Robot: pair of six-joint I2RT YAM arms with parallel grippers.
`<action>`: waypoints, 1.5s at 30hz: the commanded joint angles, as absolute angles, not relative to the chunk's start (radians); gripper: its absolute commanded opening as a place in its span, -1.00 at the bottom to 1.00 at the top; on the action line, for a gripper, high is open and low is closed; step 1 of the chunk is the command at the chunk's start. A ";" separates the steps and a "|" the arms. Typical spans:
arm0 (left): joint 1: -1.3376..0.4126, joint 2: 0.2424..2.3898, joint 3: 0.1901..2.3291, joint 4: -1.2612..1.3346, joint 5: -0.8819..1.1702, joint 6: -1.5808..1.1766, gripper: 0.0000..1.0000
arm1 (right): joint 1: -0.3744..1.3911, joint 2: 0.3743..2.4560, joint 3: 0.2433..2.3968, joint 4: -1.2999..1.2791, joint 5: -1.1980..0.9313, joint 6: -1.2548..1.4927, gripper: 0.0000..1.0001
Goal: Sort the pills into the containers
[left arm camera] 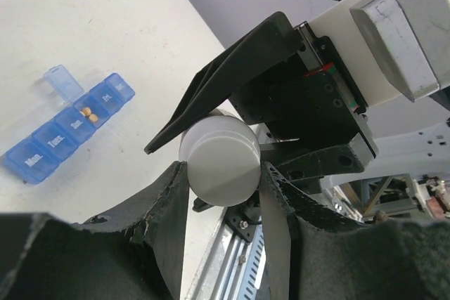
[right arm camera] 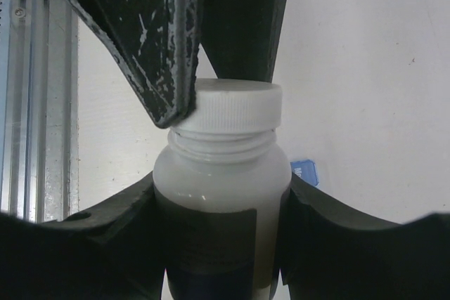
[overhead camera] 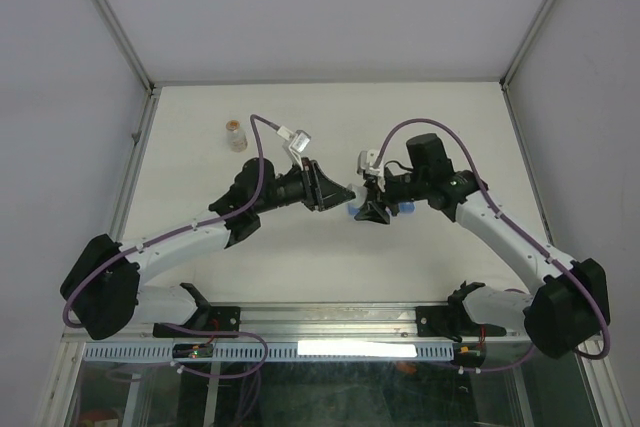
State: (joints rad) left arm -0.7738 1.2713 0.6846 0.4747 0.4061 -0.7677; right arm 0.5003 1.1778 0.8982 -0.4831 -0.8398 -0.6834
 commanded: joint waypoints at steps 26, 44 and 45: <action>-0.840 1.450 0.864 0.241 0.726 -0.259 -0.74 | 0.498 1.189 0.975 -0.500 -0.966 -0.691 -1.00; -0.816 1.312 0.783 0.431 0.857 0.287 0.14 | 0.477 1.191 0.975 -0.525 -1.047 -0.718 -1.00; -0.815 1.307 0.782 0.432 0.839 0.275 0.28 | 0.478 1.190 0.974 -0.526 -1.046 -0.718 -1.00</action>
